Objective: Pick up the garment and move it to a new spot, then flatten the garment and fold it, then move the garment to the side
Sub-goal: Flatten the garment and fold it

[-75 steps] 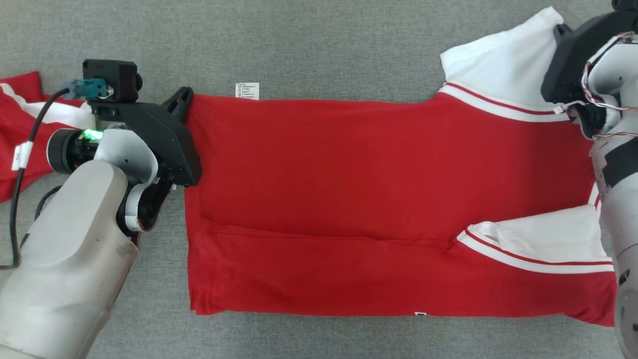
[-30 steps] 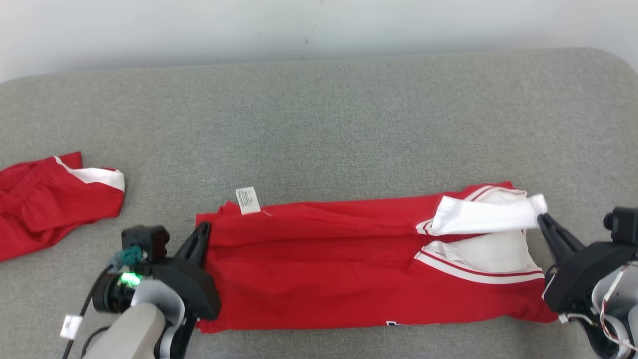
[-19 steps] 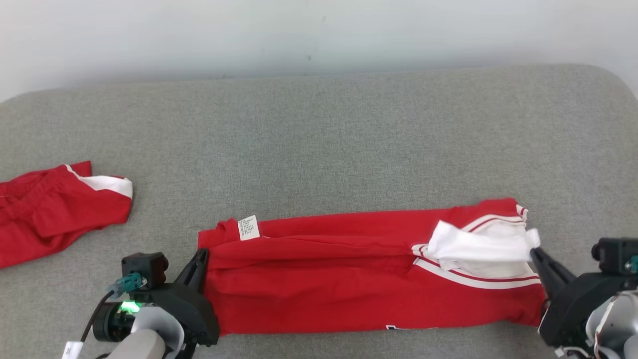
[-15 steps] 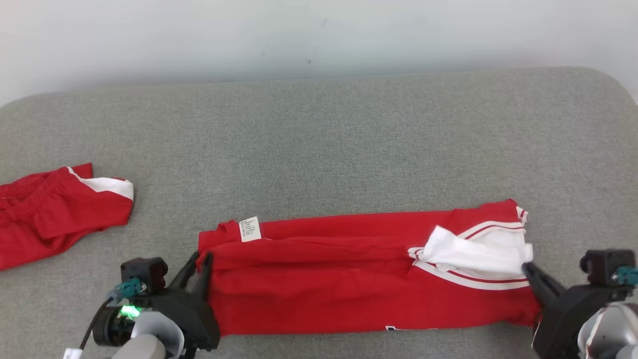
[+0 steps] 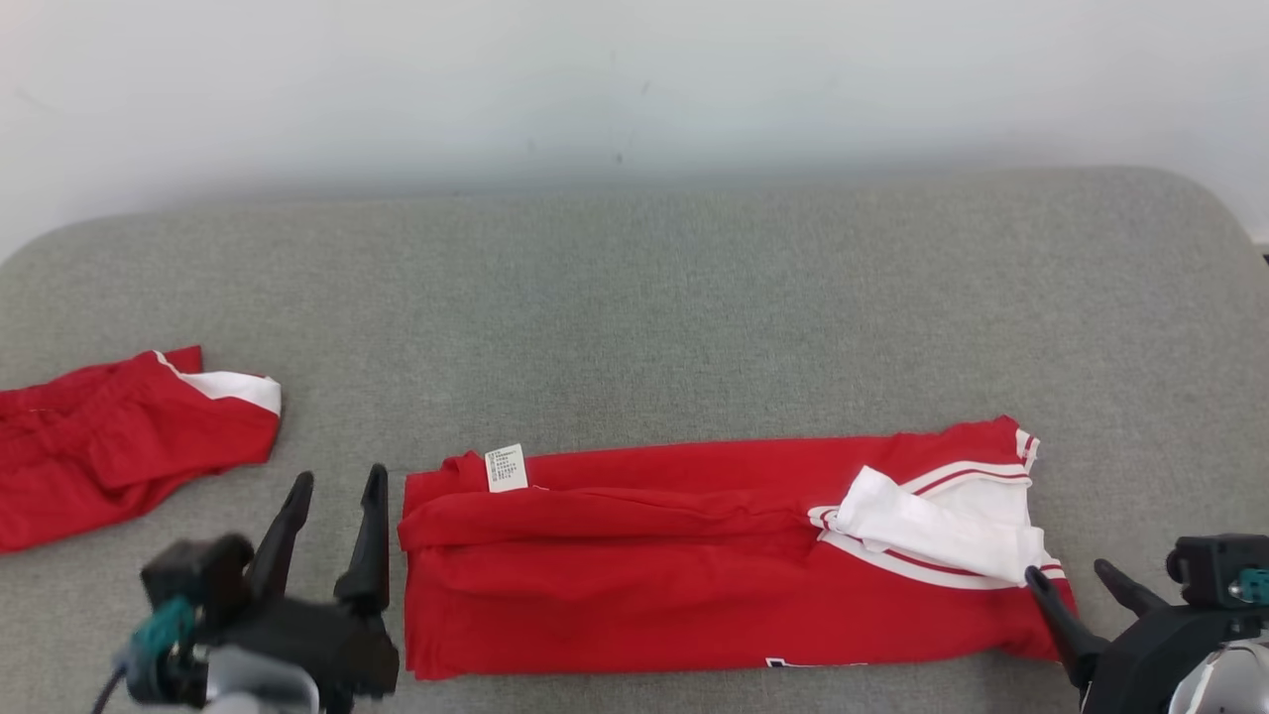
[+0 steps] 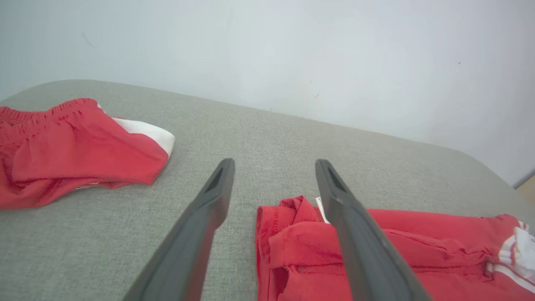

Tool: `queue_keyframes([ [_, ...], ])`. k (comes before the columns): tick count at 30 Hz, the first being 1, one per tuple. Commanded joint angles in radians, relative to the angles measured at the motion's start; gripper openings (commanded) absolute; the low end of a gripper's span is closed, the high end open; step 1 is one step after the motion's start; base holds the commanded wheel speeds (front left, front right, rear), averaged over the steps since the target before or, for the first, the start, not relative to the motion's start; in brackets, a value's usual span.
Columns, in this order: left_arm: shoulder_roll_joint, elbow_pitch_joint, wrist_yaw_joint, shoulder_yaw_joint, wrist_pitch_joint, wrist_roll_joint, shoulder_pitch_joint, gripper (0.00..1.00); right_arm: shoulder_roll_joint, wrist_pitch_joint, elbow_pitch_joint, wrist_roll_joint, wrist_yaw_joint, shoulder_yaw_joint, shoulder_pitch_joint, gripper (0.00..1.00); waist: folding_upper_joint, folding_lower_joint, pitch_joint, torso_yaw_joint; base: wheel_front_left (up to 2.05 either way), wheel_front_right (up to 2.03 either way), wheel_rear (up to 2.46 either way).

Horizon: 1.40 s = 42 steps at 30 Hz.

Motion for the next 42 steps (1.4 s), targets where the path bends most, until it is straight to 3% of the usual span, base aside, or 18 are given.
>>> queue_keyframes([
  [1,-0.013,-0.043,-0.004,0.037,-0.003,0.039,0.056,1.0,0.011,-0.01,-0.002,-0.002,-0.002,-0.014,0.012,1.0,0.0,0.0001,-0.019,0.006,0.0,0.0,0.0],
  [5,-0.056,-0.183,-0.028,0.164,-0.003,0.148,0.17,1.0,0.043,-0.01,0.003,-0.01,-0.002,-0.06,0.005,1.0,0.0,0.0001,-0.048,0.014,0.0,0.0,0.0],
  [11,-0.131,-0.286,-0.092,0.306,-0.003,0.28,0.307,1.0,0.084,0.025,0.045,-0.006,-0.002,-0.114,-0.055,1.0,0.0,0.0001,-0.066,0.027,0.0,0.0,0.0],
  [21,-0.221,-0.299,-0.168,0.437,-0.003,0.404,0.392,1.0,0.123,0.156,0.283,-0.04,-0.002,-0.202,-0.244,1.0,0.0,0.0001,-0.034,0.072,0.0,0.0,0.0],
  [32,-0.257,-0.275,-0.204,0.472,-0.003,0.454,0.34,1.0,0.135,0.227,0.483,-0.144,-0.002,-0.249,-0.37,1.0,0.0,0.0001,0.039,0.12,0.0,0.0,0.0],
  [42,-0.272,-0.26,-0.221,0.489,-0.003,0.473,0.319,1.0,0.174,0.248,0.576,-0.149,0.0,-0.221,-0.379,1.0,0.0,0.0001,0.06,0.125,0.0,0.0,0.0],
])
